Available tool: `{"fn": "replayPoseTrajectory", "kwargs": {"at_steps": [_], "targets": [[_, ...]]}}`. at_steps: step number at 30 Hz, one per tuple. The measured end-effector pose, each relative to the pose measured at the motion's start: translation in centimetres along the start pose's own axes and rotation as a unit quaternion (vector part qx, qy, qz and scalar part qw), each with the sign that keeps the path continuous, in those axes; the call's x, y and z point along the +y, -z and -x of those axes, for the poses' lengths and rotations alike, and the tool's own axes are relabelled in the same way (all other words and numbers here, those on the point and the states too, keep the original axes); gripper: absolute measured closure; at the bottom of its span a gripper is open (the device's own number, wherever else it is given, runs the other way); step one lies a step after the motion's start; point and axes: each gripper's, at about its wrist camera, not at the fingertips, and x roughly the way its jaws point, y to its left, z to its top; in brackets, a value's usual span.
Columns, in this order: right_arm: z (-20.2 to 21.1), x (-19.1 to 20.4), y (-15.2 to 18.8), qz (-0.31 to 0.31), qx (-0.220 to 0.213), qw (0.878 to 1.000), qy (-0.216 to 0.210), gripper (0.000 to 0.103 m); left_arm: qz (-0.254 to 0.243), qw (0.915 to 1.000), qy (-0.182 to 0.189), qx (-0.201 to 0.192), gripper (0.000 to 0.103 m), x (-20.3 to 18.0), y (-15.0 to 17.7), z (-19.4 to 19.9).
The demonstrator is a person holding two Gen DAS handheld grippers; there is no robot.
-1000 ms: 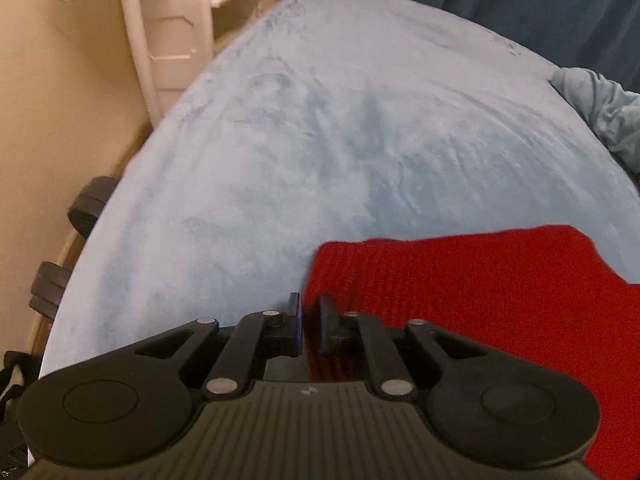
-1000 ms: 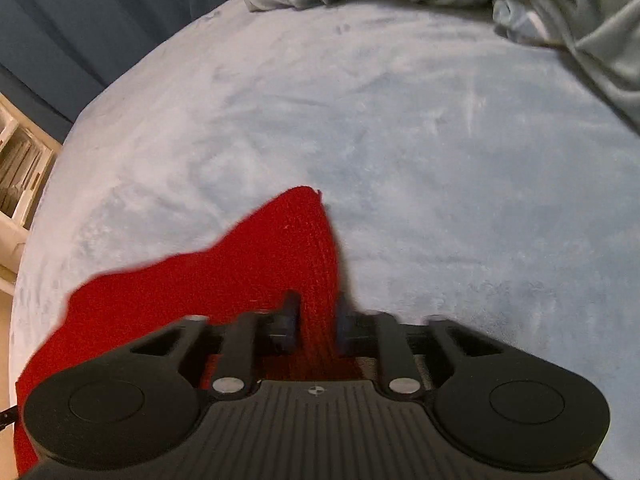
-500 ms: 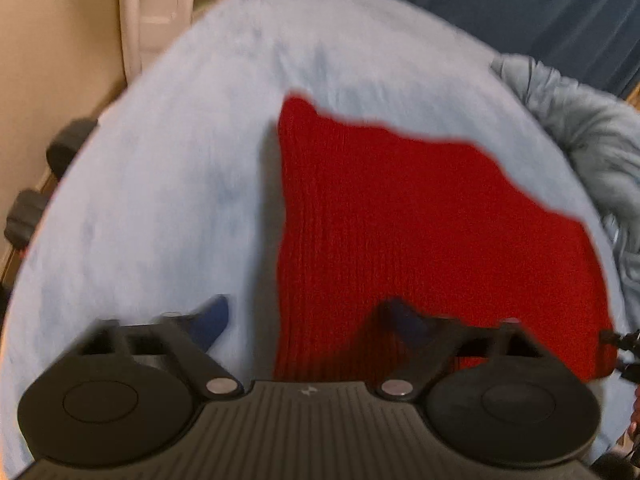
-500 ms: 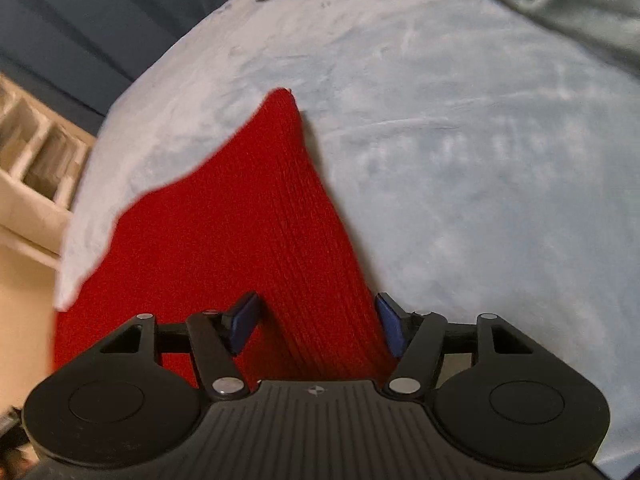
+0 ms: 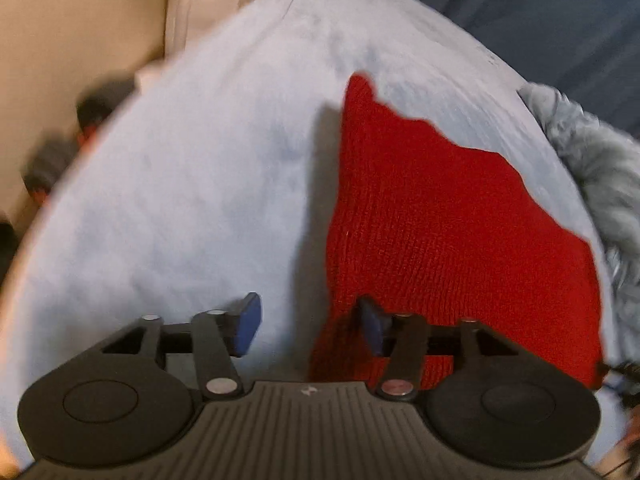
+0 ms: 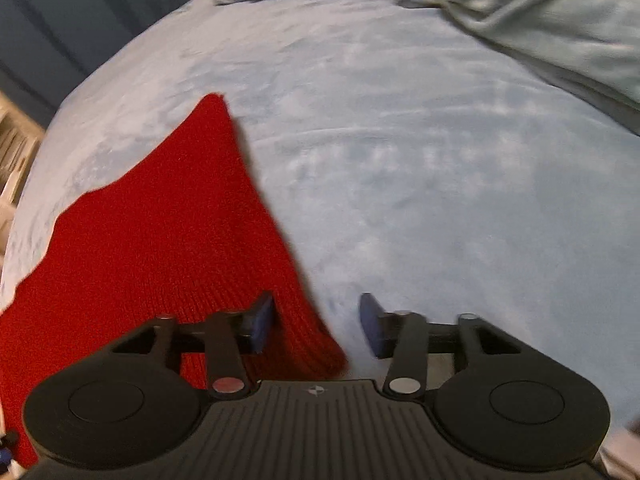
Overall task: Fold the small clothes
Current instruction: 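Open both grippers and withdraw from the folded rectangle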
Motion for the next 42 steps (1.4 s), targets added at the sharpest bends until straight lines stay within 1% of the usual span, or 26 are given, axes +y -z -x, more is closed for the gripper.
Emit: {"fn": "replayPoseTrajectory", "kwargs": {"at_steps": [1, 2, 3, 4, 6, 7, 8, 9, 11, 12, 14, 15, 16, 19, 21, 24, 27, 29, 34, 42], "targets": [[1.8, 0.4, 0.4, 0.010, -0.011, 1.000, -0.007, 0.050, -0.027, 0.9993, -0.018, -0.018, 0.020, -0.7, 0.1, 1.6], [3.5, 0.9, 1.1, 0.023, -0.024, 0.999, -0.014, 0.045, -0.049, 0.9974, -0.035, -0.039, 0.013, -1.2, 0.6, 3.4], [5.4, 1.5, 1.9, 0.038, -0.035, 0.998, -0.024, 0.041, -0.069, 0.9942, -0.046, -0.067, 0.008, -2.1, 1.2, 5.4], [7.3, 2.1, 2.9, 0.055, -0.042, 0.997, -0.040, 0.036, -0.080, 0.9922, -0.044, -0.085, 0.003, -2.8, 1.9, 7.4], [10.9, 3.4, 5.3, 0.087, -0.063, 0.992, -0.071, 0.035, -0.082, 0.9909, -0.020, -0.105, 0.000, -4.1, 3.3, 10.8], [12.6, 3.9, 6.8, 0.101, -0.078, 0.988, -0.086, 0.032, -0.082, 0.9897, -0.006, -0.117, 0.000, -5.0, 4.3, 12.6], [14.0, 4.4, 8.1, 0.113, -0.093, 0.985, -0.096, 0.027, -0.087, 0.9883, 0.005, -0.125, 0.000, -5.9, 5.1, 13.9], [15.1, 4.7, 9.5, 0.121, -0.106, 0.982, -0.098, 0.025, -0.096, 0.9862, 0.013, -0.134, 0.000, -6.9, 6.2, 15.3], [16.8, 5.4, 12.0, 0.132, -0.115, 0.979, -0.100, 0.023, -0.106, 0.9841, 0.008, -0.142, 0.000, -8.5, 8.1, 17.1], [17.4, 5.6, 13.2, 0.134, -0.113, 0.979, -0.109, 0.023, -0.116, 0.9836, -0.003, -0.138, 0.000, -9.5, 9.0, 17.7], [18.4, 6.1, 15.2, 0.147, -0.112, 0.976, -0.119, 0.023, -0.149, 0.9807, -0.047, -0.118, 0.000, -11.3, 10.5, 18.1], [18.9, 6.3, 16.3, 0.159, -0.114, 0.974, -0.118, 0.023, -0.157, 0.9787, -0.065, -0.115, 0.000, -11.7, 11.3, 18.2], [19.4, 6.4, 17.1, 0.169, -0.116, 0.971, -0.122, 0.023, -0.157, 0.9782, -0.072, -0.115, 0.000, -11.9, 12.2, 18.4], [20.3, 6.5, 18.4, 0.189, -0.116, 0.965, -0.137, 0.023, -0.137, 0.9832, -0.059, -0.106, 0.000, -11.4, 13.8, 19.1], [20.7, 6.5, 18.6, 0.195, -0.116, 0.963, -0.141, 0.023, -0.130, 0.9847, -0.057, -0.101, 0.000, -11.3, 14.1, 19.1], [21.3, 6.3, 18.8, 0.195, -0.117, 0.963, -0.147, 0.023, -0.140, 0.9825, -0.064, -0.105, 0.000, -11.9, 14.5, 19.3], [21.3, 6.0, 18.9, 0.188, -0.113, 0.964, -0.149, 0.023, -0.151, 0.9803, -0.058, -0.114, 0.000, -12.6, 15.1, 20.1], [21.2, 5.8, 19.1, 0.182, -0.108, 0.966, -0.151, 0.023, -0.157, 0.9794, -0.058, -0.114, 0.000, -13.0, 15.3, 20.2], [20.9, 5.3, 19.1, 0.170, -0.099, 0.968, -0.154, 0.023, -0.162, 0.9787, -0.056, -0.113, 0.000, -13.5, 15.4, 20.2], [20.7, 5.6, 19.0, 0.177, -0.096, 0.967, -0.156, 0.023, -0.157, 0.9797, -0.055, -0.111, 0.000, -13.5, 14.9, 20.2]]}}
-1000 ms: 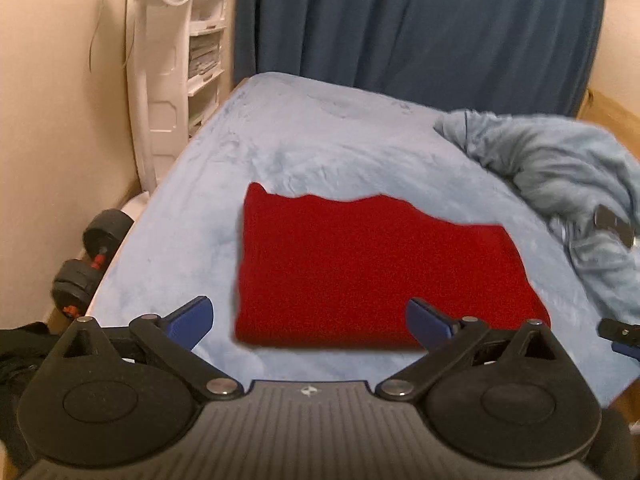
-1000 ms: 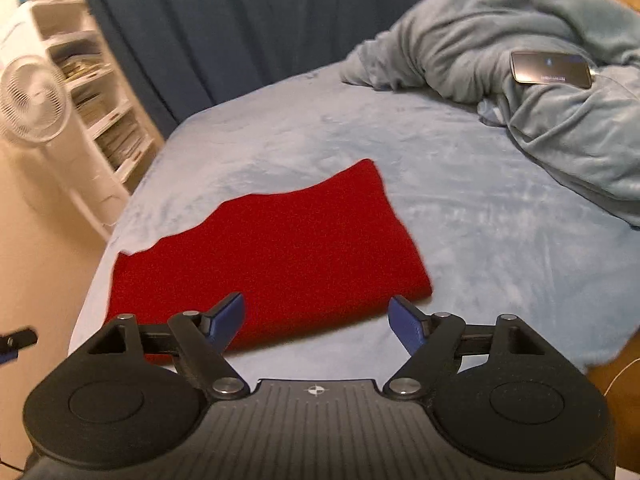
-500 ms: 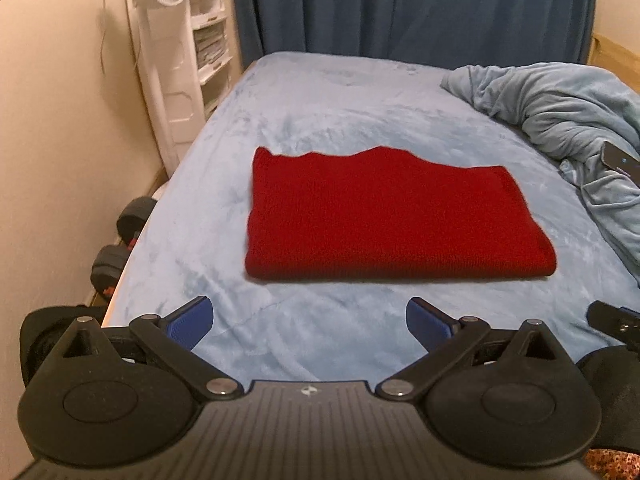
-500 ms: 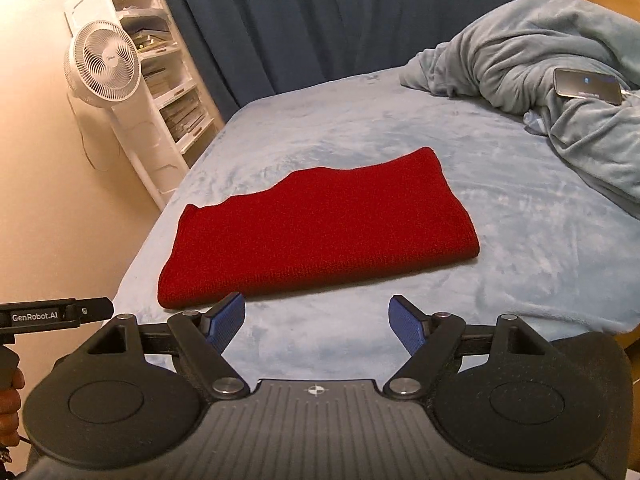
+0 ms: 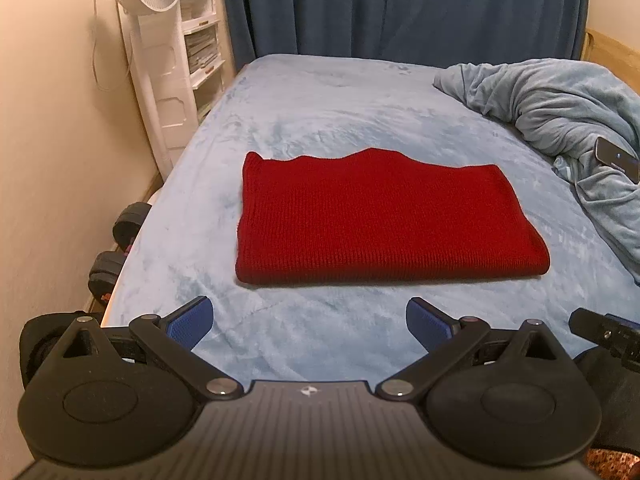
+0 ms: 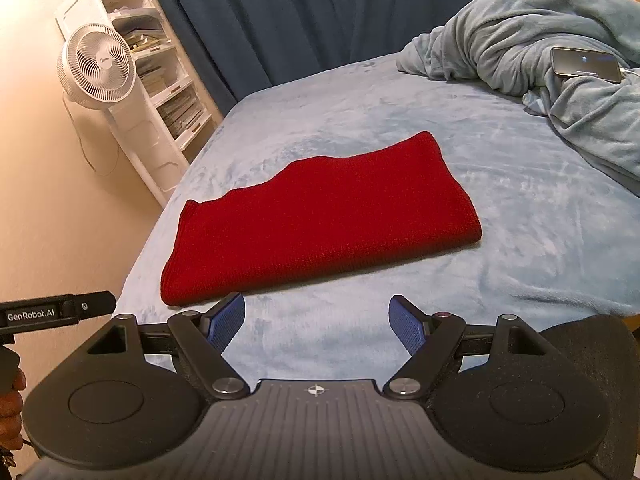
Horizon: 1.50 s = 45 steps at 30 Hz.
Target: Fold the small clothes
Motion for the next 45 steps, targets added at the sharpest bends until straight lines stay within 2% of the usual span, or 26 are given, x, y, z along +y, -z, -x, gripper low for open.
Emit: {"fn": "replayPoseTrajectory", "kwargs": {"at_steps": [12, 26, 33, 36, 41, 43, 45], "targets": [[-0.7, -0.3, -0.1, -0.005, 0.008, 1.000, 0.003, 0.023, -0.003, 1.0000, -0.003, 0.002, 0.000, -0.2, -0.4, -0.4], [-2.8, -0.8, -0.4, -0.018, 0.031, 0.999, 0.015, 0.023, -0.002, 0.9996, 0.003, 0.026, 0.000, -0.5, -1.0, -2.8], [-5.5, -3.9, -1.9, -0.074, 0.028, 0.996, 0.037, 0.022, 0.013, 0.9994, 0.001, 0.032, 0.000, -0.1, -2.0, -4.9], [-8.0, -6.7, -3.0, -0.133, 0.030, 0.989, 0.052, 0.021, 0.032, 0.9988, -0.003, 0.038, 0.000, 0.7, -2.8, -6.5], [-13.5, -11.1, -4.3, -0.226, 0.038, 0.970, 0.076, 0.021, 0.045, 0.9973, -0.026, 0.051, 0.000, 1.8, -3.4, -9.8], [-16.0, -13.1, -4.7, -0.263, 0.045, 0.960, 0.087, 0.021, 0.054, 0.9960, -0.038, 0.061, 0.000, 2.6, -3.5, -11.4], [-18.3, -15.0, -4.8, -0.316, 0.047, 0.942, 0.100, 0.021, 0.067, 0.9941, -0.049, 0.069, 0.000, 3.6, -3.5, -12.9]]}}
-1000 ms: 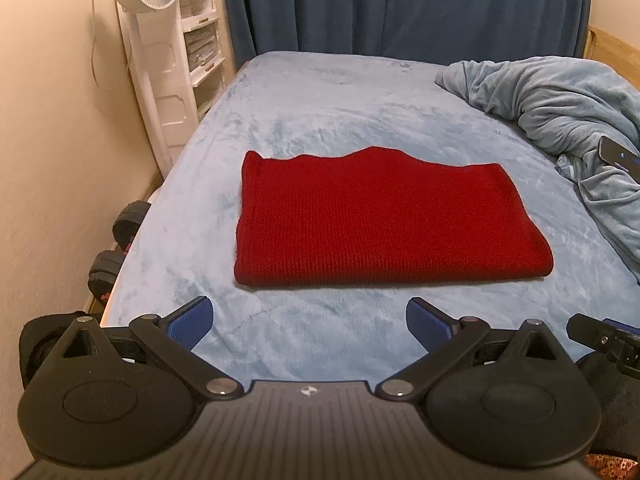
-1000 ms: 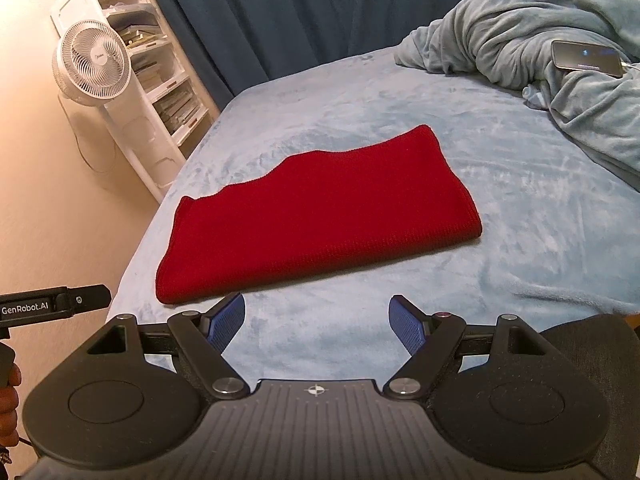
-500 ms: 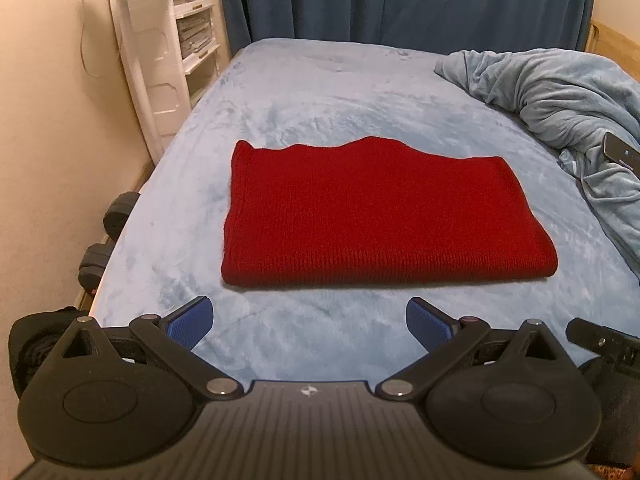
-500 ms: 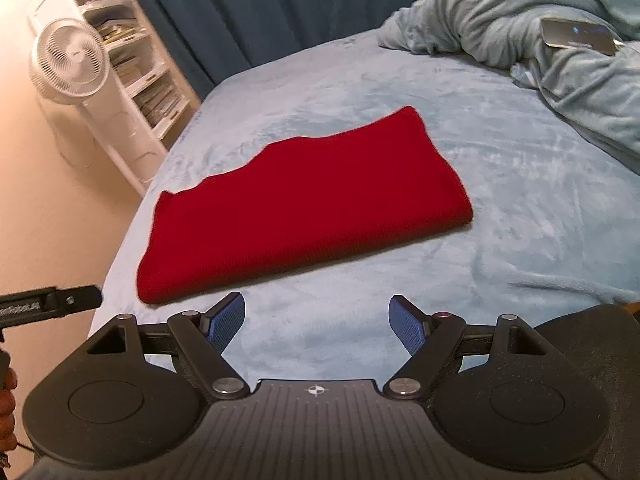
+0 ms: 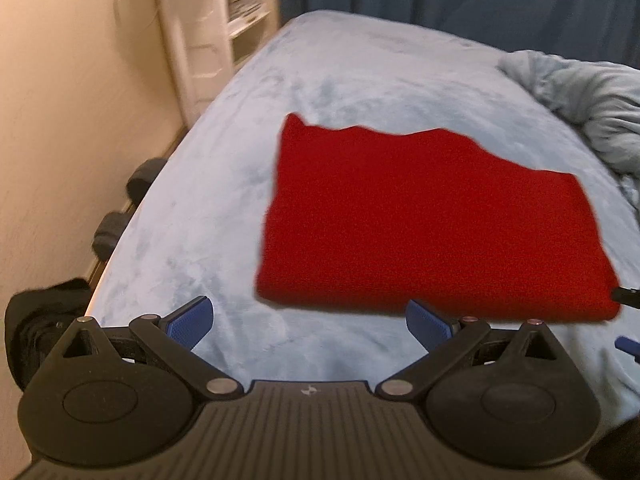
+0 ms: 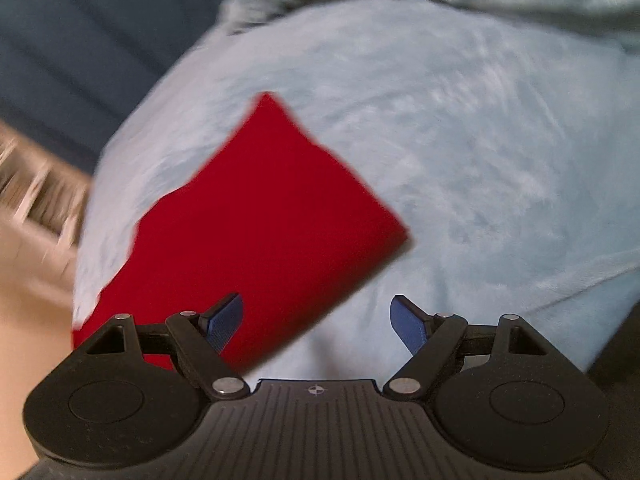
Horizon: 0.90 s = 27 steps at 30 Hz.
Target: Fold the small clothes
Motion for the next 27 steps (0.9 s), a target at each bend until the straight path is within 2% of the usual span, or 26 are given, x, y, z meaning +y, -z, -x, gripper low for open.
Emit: {"fn": "replayPoseTrajectory", "kwargs": {"at_steps": [2, 4, 5, 7, 10, 13, 15, 17, 20, 22, 24, 26, 27], "targets": [[-2.2, -1.0, -1.1, -0.047, 0.001, 0.999, 0.019, 0.021, 0.013, 0.9997, -0.018, 0.007, 0.000, 1.1, -0.2, -1.6], [-3.9, -1.8, -1.7, -0.080, 0.000, 0.997, 0.014, 0.020, 0.025, 0.9988, -0.040, 0.015, 0.000, 2.4, -0.5, -3.3], [-4.4, -1.9, -2.0, -0.082, 0.001, 0.997, -0.003, 0.032, 0.032, 0.9981, -0.049, 0.017, 0.000, 3.1, -0.7, -4.0], [-4.9, -1.8, -2.4, -0.091, 0.014, 0.994, -0.056, 0.076, 0.049, 0.9961, -0.069, 0.024, 0.000, 4.7, -1.0, -5.5], [-4.1, -1.0, -2.6, -0.076, 0.002, 0.995, -0.063, 0.079, 0.080, 0.9911, -0.102, 0.030, 0.000, 7.1, -1.3, -7.7], [-4.2, -0.4, -2.5, -0.064, 0.003, 0.997, -0.034, 0.079, 0.101, 0.9866, -0.122, 0.037, 0.000, 9.0, -1.4, -9.9], [-4.7, 0.4, -2.4, -0.046, 0.005, 0.999, -0.001, 0.079, 0.104, 0.9866, -0.112, 0.057, 0.000, 9.7, -1.3, -11.4], [-4.5, 2.1, -2.4, -0.012, -0.001, 0.999, 0.033, 0.079, 0.105, 0.9880, -0.083, 0.077, 0.000, 10.1, -1.2, -12.7], [-3.0, 6.9, -2.2, 0.091, -0.038, 0.992, 0.072, 0.082, 0.111, 0.9888, -0.057, 0.082, 0.000, 10.5, -0.9, -13.3], [-1.4, 12.1, -1.0, 0.192, -0.088, 0.975, 0.072, 0.083, 0.114, 0.9890, -0.049, 0.080, 0.000, 10.8, -0.9, -13.4], [0.2, 17.9, 1.4, 0.302, -0.137, 0.942, 0.047, 0.087, 0.119, 0.9888, -0.041, 0.080, 0.000, 11.1, -0.9, -13.4], [1.0, 23.4, 5.0, 0.400, -0.168, 0.901, 0.020, 0.088, 0.125, 0.9884, -0.033, 0.080, 0.000, 11.2, -0.8, -13.5], [1.3, 25.8, 7.4, 0.450, -0.178, 0.875, -0.002, 0.088, 0.127, 0.9883, -0.028, 0.080, 0.000, 11.4, -0.8, -13.4]]}}
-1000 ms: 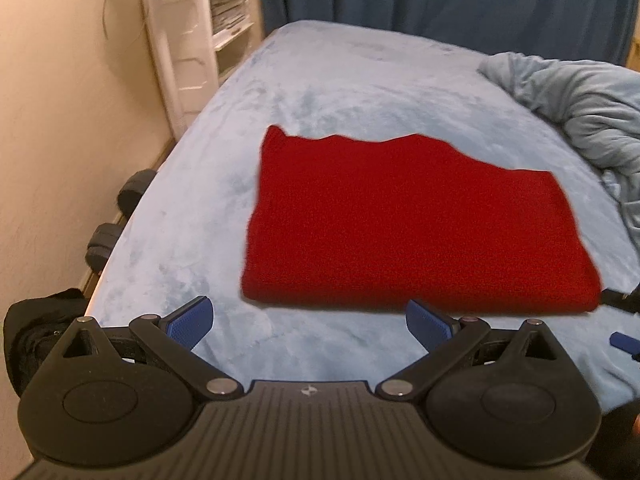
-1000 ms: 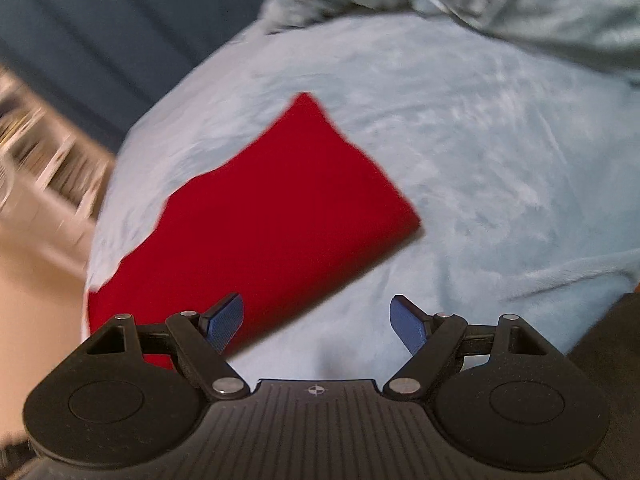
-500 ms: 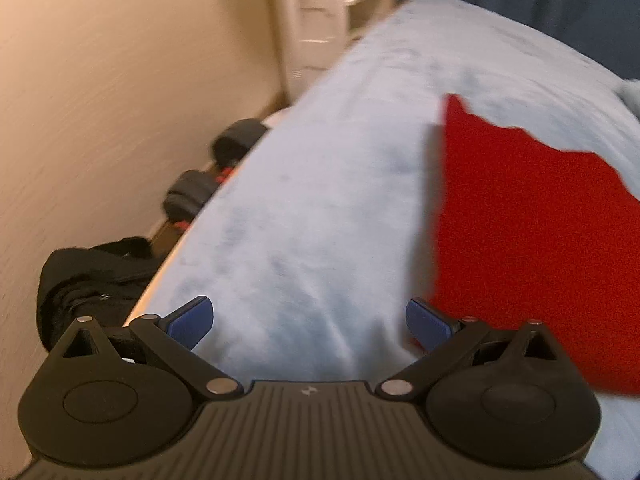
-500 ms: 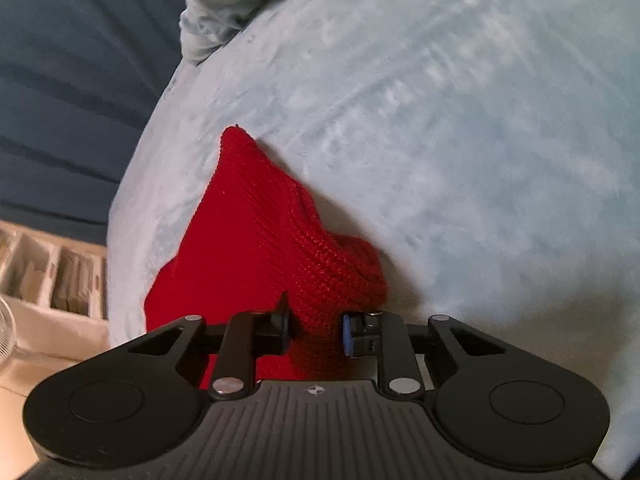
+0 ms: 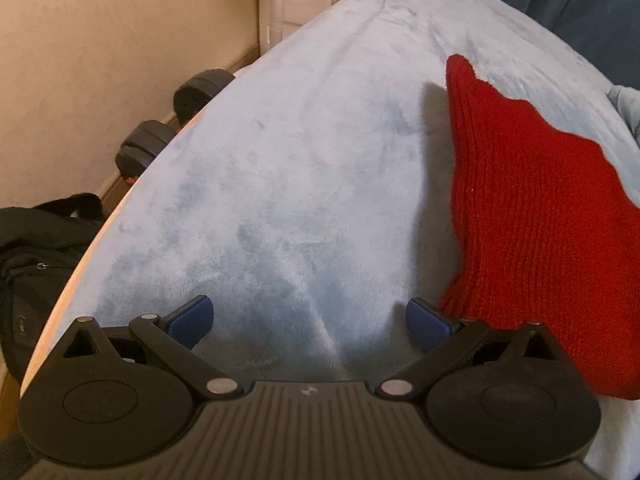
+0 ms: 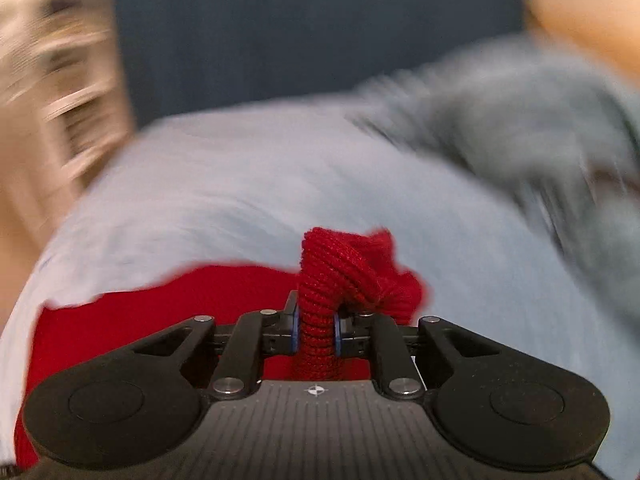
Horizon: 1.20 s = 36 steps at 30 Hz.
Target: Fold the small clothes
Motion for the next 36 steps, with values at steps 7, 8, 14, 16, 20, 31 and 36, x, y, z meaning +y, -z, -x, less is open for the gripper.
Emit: {"fn": "replayPoseTrajectory", "kwargs": {"at_steps": [7, 8, 14, 16, 20, 31, 36], "targets": [[4.1, 18.5, 8.6, 0.328, -0.017, 0.920, -0.216, 0.088, 0.027, 0.9991, 0.032, -0.001, 0.000, 1.6, -0.2, 0.5], [4.0, 19.6, 10.7, 0.355, 0.010, 0.905, -0.233, 0.088, 0.033, 0.9988, 0.035, -0.001, 0.000, 2.0, -0.1, 0.5], [3.9, 20.4, 14.6, 0.375, 0.031, 0.898, -0.228, 0.087, 0.014, 0.9993, 0.034, -0.002, 0.001, 2.0, 0.5, 0.9], [4.1, 20.1, 13.9, 0.373, 0.030, 0.896, -0.238, 0.087, 0.026, 0.9987, 0.044, 0.000, 0.001, 2.2, 0.4, 1.1], [4.4, 19.7, 13.8, 0.375, 0.035, 0.893, -0.247, 0.078, 0.059, 0.9969, 0.052, -0.004, 0.001, 3.4, -0.2, 2.2], [9.0, 17.7, 14.3, 0.342, 0.042, 0.899, -0.269, 0.046, -0.003, 0.9913, 0.121, -0.050, 0.001, -0.5, -1.4, 7.7], [9.3, 11.8, 12.7, 0.276, 0.053, 0.942, -0.182, 0.046, -0.039, 0.9927, 0.103, -0.049, 0.000, -2.9, -0.7, 6.7]]}}
